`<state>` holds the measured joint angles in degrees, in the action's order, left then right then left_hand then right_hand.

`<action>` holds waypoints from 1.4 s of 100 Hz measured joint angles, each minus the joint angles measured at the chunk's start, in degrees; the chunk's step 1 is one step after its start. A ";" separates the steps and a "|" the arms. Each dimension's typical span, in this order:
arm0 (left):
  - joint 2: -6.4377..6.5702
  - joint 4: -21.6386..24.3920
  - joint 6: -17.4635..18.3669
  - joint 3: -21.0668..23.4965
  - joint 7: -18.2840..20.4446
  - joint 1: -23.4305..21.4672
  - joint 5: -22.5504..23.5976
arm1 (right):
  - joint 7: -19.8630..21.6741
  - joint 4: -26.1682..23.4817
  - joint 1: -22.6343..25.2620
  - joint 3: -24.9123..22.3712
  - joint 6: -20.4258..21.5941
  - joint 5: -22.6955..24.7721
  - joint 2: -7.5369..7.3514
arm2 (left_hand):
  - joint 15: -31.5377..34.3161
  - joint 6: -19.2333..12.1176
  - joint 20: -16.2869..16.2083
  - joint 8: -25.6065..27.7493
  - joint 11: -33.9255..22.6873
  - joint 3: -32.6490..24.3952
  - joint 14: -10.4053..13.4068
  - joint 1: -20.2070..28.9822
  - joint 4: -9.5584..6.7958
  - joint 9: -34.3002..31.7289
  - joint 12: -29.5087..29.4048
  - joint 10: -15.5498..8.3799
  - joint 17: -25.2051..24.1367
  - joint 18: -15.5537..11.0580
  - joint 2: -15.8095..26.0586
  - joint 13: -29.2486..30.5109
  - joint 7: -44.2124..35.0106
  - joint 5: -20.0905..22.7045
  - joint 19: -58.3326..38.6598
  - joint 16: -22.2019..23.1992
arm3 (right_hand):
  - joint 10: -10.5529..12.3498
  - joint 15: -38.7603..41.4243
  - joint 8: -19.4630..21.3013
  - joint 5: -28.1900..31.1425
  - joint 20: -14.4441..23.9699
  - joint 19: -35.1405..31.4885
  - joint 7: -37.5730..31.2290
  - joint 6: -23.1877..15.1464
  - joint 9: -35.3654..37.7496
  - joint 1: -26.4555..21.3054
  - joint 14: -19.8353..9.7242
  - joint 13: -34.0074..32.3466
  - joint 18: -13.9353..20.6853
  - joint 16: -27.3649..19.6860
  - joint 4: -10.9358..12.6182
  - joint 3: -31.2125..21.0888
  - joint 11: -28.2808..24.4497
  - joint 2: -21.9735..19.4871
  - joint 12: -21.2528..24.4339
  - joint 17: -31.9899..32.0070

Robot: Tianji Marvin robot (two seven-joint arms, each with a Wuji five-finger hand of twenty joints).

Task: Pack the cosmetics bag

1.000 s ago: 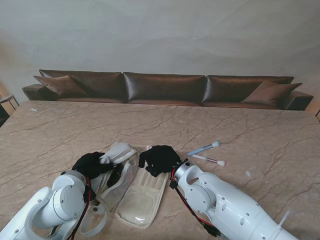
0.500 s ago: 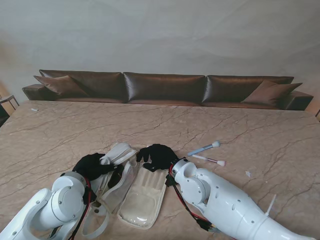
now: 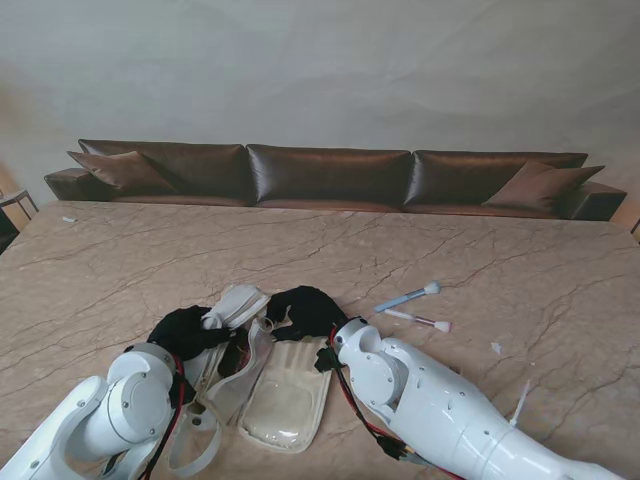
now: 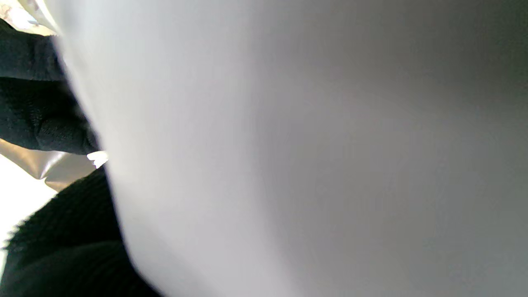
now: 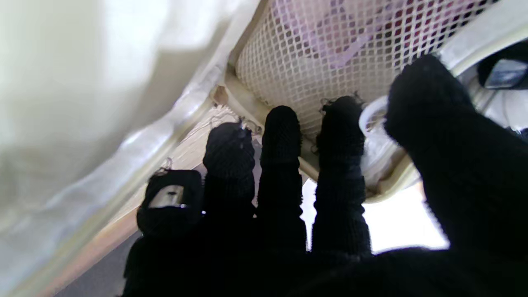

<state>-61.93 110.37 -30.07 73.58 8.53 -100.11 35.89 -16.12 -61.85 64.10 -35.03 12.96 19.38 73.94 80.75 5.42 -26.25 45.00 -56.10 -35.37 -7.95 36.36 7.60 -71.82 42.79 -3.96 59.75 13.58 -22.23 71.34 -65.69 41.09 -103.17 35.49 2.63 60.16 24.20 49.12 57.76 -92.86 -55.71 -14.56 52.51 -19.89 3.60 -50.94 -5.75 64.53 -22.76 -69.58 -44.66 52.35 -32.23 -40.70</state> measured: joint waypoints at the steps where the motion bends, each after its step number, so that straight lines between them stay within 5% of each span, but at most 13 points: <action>1: 0.00 -0.02 0.01 -0.01 -0.01 0.00 0.03 | -0.03 0.05 0.02 -0.06 0.08 -0.06 0.07 | 0.00 0.00 0.00 0.00 0.00 0.00 0.00 0.00 0.00 0.00 0.00 0.00 0.00 0.00 0.00 0.00 0.00 0.00 0.00 0.00 | 0.00 0.00 0.28 0.00 0.00 0.00 -0.34 -0.37 0.02 0.00 0.00 -0.07 -0.01 -0.06 -0.08 0.19 -0.04 0.00 -0.16 -0.15; 19: -0.01 -0.11 0.10 -0.06 -0.07 0.00 0.28 | -2.50 1.06 0.86 -1.38 1.98 -1.91 1.54 | 0.00 0.00 0.03 -0.18 0.00 0.10 0.00 0.00 0.00 0.00 0.00 0.00 0.00 0.00 0.02 0.00 0.00 -0.02 0.00 0.00 | 0.00 0.77 3.04 2.47 -0.16 -0.09 -4.46 -6.91 1.51 -0.26 0.01 -2.32 -0.50 -0.52 -0.54 0.44 -1.28 0.88 -0.52 -1.73; 46: -0.05 -0.16 0.16 -0.07 -0.21 -0.01 0.63 | -0.70 -2.06 2.49 -3.05 2.02 -1.51 0.72 | 0.00 0.00 0.47 -0.43 0.00 0.14 0.00 0.00 0.00 0.00 0.00 0.00 0.00 0.00 0.03 0.00 0.00 -0.04 0.00 0.00 | 0.00 0.80 -1.72 2.62 -0.94 -0.56 0.61 -3.28 2.90 0.74 0.02 -2.77 -0.79 -1.57 -0.54 -1.53 -1.26 4.47 -0.63 -2.23; 60: -0.07 -0.17 0.16 -0.22 -0.24 -0.02 0.75 | -2.61 -1.69 2.64 -3.09 2.35 -0.84 0.75 | 0.00 0.00 0.47 -0.49 0.00 0.24 0.00 0.00 0.00 0.00 0.00 0.00 0.00 0.01 0.03 0.00 0.00 -0.05 0.00 0.00 | 0.63 0.72 -7.77 2.72 -0.95 -0.57 -1.28 -4.78 4.94 0.92 0.04 -3.62 -1.21 -3.13 -0.55 0.26 -1.21 -2.88 0.33 -2.26; 70: -0.08 -0.17 0.16 -0.35 -0.24 -0.03 0.79 | -6.04 -0.61 2.64 -3.06 2.68 1.03 1.17 | 0.00 0.00 0.48 -0.49 0.00 0.27 0.00 0.00 0.00 0.00 0.00 -0.01 0.00 0.01 0.03 0.00 0.00 -0.06 0.00 0.00 | 0.87 0.70 -9.04 3.64 -1.51 -0.93 -2.34 -5.58 7.02 -0.85 0.07 -5.41 -1.35 -3.79 2.07 -0.34 -1.03 -9.98 0.50 -2.75; 95: -0.10 -0.25 -0.04 -0.57 -0.37 -0.04 1.05 | -6.92 -0.46 2.86 -3.19 3.82 2.39 1.21 | -0.72 -0.14 0.57 -0.55 0.00 0.36 0.00 0.00 0.00 0.00 0.19 -0.01 0.00 0.01 0.03 0.00 0.00 -0.07 0.00 0.00 | 0.54 1.72 -9.45 3.58 -1.61 -1.33 -2.88 -5.17 7.02 -3.64 0.07 -6.25 -1.36 -3.81 2.62 -0.38 -1.03 -10.72 -0.63 -3.82; 108: -0.17 -0.40 -0.40 -0.76 -1.01 -0.07 0.51 | -3.66 -0.83 2.93 -3.08 5.58 1.14 0.84 | -0.74 -0.14 0.59 -0.58 0.00 0.36 0.00 0.00 0.00 0.00 0.38 -0.02 0.00 0.01 0.03 0.00 0.00 -0.07 0.00 -0.01 | 0.02 2.34 -8.51 2.97 -2.04 -1.49 -3.45 -4.74 7.67 -3.63 0.54 -6.49 -1.55 -3.81 3.09 -2.72 -0.83 -10.51 -0.96 -3.95; 124: -0.26 -0.42 -0.84 -0.93 -1.26 -0.10 0.53 | -6.11 -0.55 3.07 -2.34 6.25 2.32 0.85 | -0.77 -0.41 0.60 -0.58 0.00 0.36 0.00 0.00 0.00 0.00 0.38 -0.02 0.00 0.02 0.03 0.00 0.00 -0.08 0.00 -0.02 | -0.10 4.61 -7.55 3.45 -2.27 -2.01 -3.47 -4.64 9.04 -3.61 0.84 -7.02 -1.98 -3.52 4.10 -5.03 -0.76 -9.03 -1.80 -4.23; 140: -0.34 -0.23 -1.12 -0.86 -1.41 -0.34 0.71 | -2.91 -3.05 4.37 -3.18 6.30 2.40 0.01 | -0.79 -0.73 1.10 -0.78 0.00 0.36 0.00 0.00 0.00 0.00 0.39 -0.02 0.00 0.02 0.03 0.00 0.00 -0.08 0.00 -0.02 | -0.36 7.99 -7.32 3.45 -2.25 -2.96 -3.47 -3.54 10.43 -3.60 1.13 -7.74 -2.10 -1.71 4.26 -5.06 -1.59 -9.02 -3.12 -5.10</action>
<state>-62.27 110.14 -31.19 72.72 7.12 -100.45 36.60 -19.03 -64.89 68.46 -38.21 19.26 21.78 73.96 79.97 4.69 -25.15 44.22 -56.10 -35.01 -7.95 36.36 7.60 -71.82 43.18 -3.97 59.75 13.60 -22.20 71.34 -65.69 41.02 -103.17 35.46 2.27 68.15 16.87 52.57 55.51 -95.82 -59.18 -18.11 62.94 -23.49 4.73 -58.68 -7.85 62.82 -18.50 -74.64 -46.25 43.32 -35.35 -45.80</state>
